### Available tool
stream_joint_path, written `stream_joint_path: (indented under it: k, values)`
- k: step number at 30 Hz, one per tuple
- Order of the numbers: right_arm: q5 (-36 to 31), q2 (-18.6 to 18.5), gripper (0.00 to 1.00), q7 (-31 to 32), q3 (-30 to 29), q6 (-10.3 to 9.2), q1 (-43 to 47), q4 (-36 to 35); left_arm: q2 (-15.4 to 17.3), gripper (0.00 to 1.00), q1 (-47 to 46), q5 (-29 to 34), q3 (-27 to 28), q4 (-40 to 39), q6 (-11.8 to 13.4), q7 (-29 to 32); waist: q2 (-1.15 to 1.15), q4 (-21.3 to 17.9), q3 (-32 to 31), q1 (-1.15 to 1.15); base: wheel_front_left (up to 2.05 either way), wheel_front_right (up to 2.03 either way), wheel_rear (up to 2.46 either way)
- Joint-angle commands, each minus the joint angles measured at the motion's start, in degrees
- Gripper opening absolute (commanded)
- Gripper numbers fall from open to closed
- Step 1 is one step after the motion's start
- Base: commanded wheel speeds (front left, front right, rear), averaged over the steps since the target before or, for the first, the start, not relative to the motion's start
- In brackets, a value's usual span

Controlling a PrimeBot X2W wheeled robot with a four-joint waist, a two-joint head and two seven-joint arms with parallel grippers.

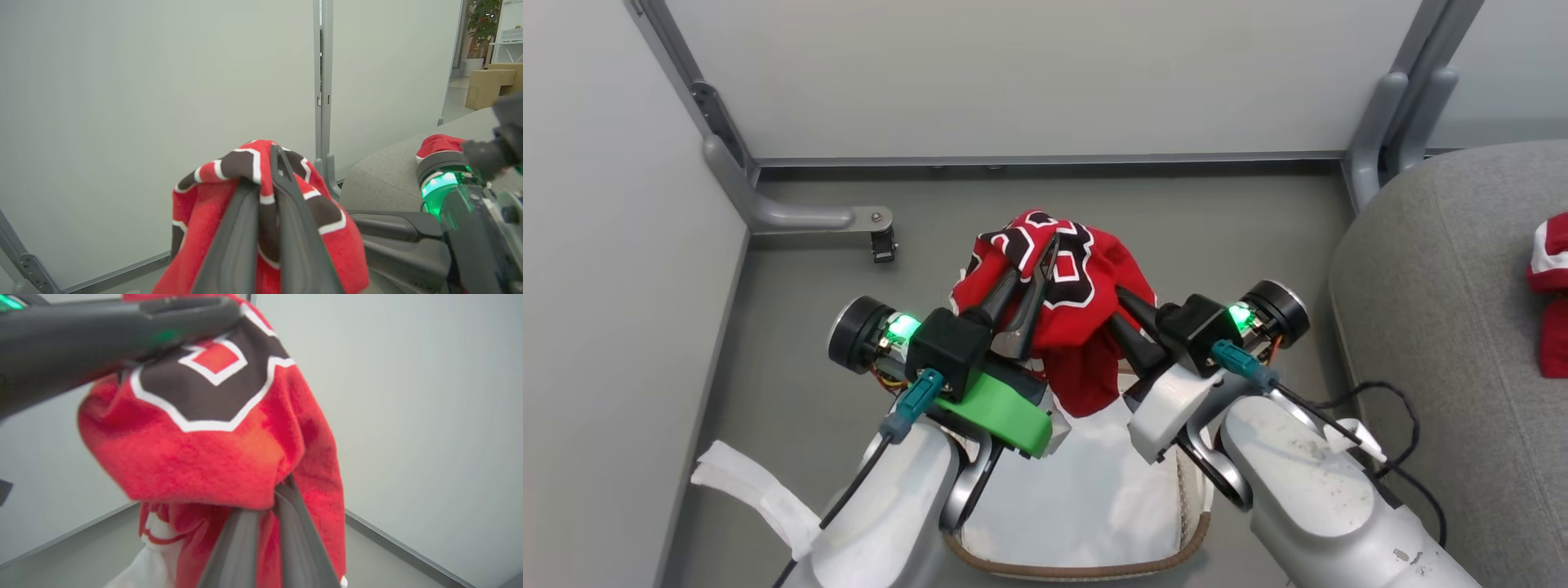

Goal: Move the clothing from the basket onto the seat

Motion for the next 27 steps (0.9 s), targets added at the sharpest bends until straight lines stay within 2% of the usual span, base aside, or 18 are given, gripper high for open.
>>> stream_joint_path:
  k: [1, 9, 17, 21, 27]
  values:
    - [0.14, -0.31, 0.00, -0.11, -1.13, -0.07, 1.39, -0.67, 0.34, 1.00, 0.81, -0.03, 0.44, 0.36, 0.39, -0.05, 0.00, -2.57, 0.26, 0.00, 0.00, 0.00, 0.00]
    - [-1.65, -0.30, 0.00, -0.11, -9.28, -0.07, 3.33, -4.73, 1.69, 1.00, 2.61, 0.84, 2.23, 0.08, 0.87, -0.05, 0.00, -12.49, 1.90, 0.00, 0.00, 0.00, 0.00]
    - [-5.06, -1.34, 0.00, -0.12, -19.71, -0.07, 0.26, -8.97, 1.92, 1.00, 2.59, 1.49, 3.37, 0.29, 0.34, -0.05, 0.00, -22.19, 5.42, 0.00, 0.00, 0.00, 0.00]
    - [-6.16, -4.99, 0.00, -0.12, -25.75, -0.07, -3.86, -10.67, 1.60, 1.00, 1.22, 2.02, 2.92, 0.70, -0.22, -0.06, 0.00, -24.86, 8.26, 0.00, 0.00, 0.00, 0.00]
    - [-8.52, -12.37, 0.00, -0.11, -32.11, -0.07, -11.59, -10.42, 1.37, 1.00, -0.93, 2.75, 2.73, 1.84, -0.81, -0.05, 0.00, -25.49, 12.77, 0.00, 0.00, 0.00, 0.00]
